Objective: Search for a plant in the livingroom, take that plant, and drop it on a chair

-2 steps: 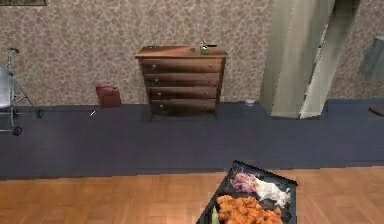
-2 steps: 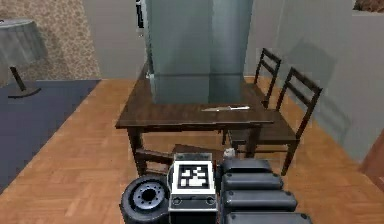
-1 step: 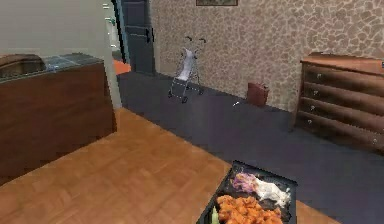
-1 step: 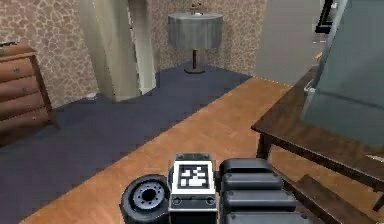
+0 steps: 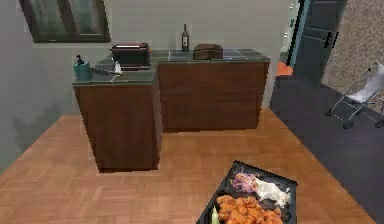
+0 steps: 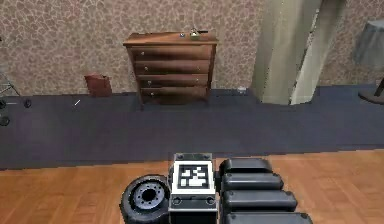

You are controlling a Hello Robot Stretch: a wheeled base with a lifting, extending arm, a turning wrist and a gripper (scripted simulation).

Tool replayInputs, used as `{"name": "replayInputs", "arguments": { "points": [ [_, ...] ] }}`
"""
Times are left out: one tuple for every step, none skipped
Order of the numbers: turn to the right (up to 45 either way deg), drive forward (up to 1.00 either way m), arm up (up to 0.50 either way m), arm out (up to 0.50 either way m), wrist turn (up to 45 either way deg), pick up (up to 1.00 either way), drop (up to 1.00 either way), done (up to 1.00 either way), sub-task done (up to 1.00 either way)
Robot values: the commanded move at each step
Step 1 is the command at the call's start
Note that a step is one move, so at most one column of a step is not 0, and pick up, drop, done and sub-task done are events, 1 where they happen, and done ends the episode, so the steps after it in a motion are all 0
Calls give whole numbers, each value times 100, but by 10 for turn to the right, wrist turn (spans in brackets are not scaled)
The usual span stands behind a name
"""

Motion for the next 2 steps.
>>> {"name": "replayInputs", "arguments": {
  "points": [
    [-450, 0, 0, 0, 0, 0, 0, 0, 0],
    [-450, 0, 0, 0, 0, 0, 0, 0, 0]
  ]
}}
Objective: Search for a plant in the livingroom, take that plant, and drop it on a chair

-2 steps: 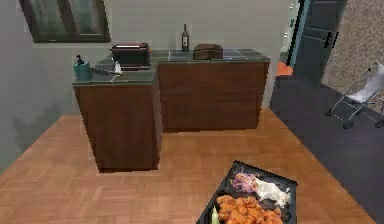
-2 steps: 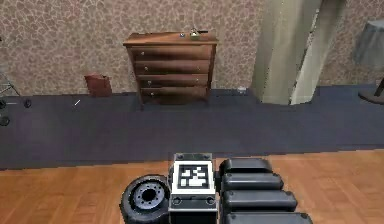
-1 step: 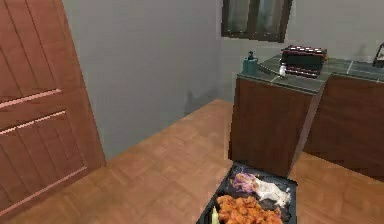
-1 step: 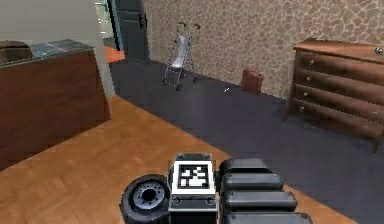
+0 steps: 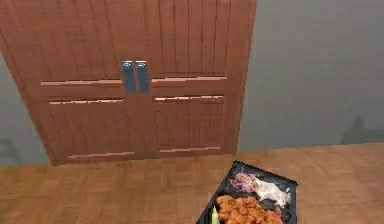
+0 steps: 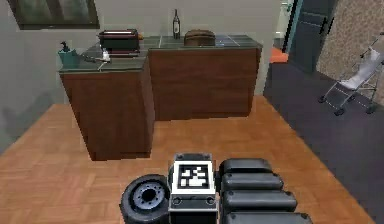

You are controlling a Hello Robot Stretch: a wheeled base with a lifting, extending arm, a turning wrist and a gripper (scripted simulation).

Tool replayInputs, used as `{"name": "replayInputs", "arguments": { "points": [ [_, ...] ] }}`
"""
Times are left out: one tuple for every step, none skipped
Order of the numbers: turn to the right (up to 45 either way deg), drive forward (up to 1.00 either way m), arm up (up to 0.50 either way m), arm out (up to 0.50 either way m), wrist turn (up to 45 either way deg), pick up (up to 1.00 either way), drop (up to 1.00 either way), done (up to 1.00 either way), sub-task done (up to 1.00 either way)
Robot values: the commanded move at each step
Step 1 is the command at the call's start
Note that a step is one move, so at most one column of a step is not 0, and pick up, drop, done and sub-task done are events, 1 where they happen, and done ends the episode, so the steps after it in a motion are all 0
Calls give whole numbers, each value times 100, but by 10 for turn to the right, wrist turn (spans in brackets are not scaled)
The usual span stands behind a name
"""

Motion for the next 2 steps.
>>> {"name": "replayInputs", "arguments": {
  "points": [
    [450, 0, 0, 0, 0, 0, 0, 0, 0],
    [450, 0, 0, 0, 0, 0, 0, 0, 0]
  ]
}}
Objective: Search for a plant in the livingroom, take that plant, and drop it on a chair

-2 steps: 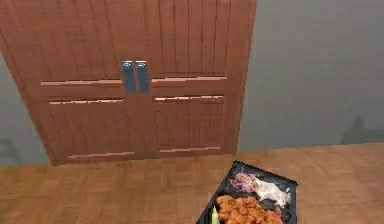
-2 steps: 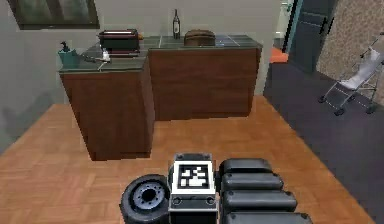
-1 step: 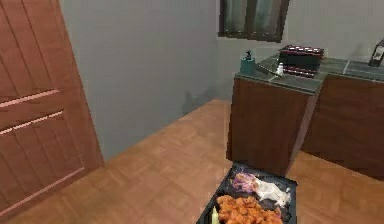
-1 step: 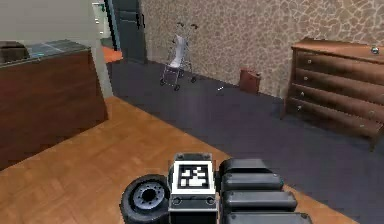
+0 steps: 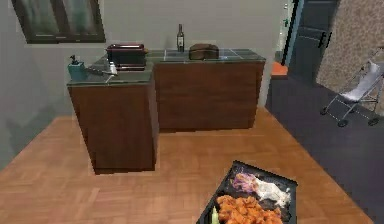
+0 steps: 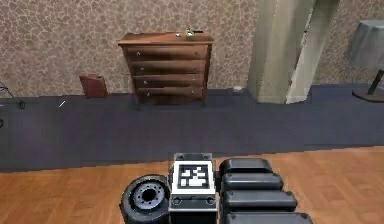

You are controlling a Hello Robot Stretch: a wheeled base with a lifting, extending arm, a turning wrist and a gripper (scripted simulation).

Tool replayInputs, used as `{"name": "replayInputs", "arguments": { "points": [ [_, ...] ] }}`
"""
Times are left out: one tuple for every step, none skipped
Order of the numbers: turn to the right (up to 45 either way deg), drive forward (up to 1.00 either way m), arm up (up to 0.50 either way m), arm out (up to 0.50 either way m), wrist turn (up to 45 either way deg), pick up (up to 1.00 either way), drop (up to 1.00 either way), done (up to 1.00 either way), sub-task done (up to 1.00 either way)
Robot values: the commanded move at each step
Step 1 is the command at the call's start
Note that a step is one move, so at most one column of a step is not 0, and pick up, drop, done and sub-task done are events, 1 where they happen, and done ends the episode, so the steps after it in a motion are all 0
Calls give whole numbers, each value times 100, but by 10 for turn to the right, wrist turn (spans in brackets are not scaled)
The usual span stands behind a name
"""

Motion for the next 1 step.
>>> {"name": "replayInputs", "arguments": {
  "points": [
    [450, 0, 0, 0, 0, 0, 0, 0, 0]
  ]
}}
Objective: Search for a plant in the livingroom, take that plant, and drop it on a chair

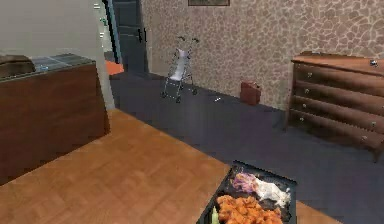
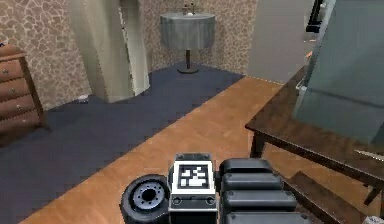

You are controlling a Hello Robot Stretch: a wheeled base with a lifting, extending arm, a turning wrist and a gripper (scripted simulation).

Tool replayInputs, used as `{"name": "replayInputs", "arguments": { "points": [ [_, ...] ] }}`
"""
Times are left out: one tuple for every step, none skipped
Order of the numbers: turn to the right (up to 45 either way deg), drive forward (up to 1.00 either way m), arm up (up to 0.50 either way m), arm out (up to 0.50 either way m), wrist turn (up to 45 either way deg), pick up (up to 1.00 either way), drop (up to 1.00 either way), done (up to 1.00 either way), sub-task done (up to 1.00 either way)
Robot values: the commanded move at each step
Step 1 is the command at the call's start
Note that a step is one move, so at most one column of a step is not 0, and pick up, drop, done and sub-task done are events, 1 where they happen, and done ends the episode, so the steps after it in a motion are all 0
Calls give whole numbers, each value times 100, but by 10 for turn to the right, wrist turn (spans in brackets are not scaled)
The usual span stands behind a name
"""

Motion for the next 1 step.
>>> {"name": "replayInputs", "arguments": {
  "points": [
    [420, 0, 0, 0, 0, 0, 0, 0, 0]
  ]
}}
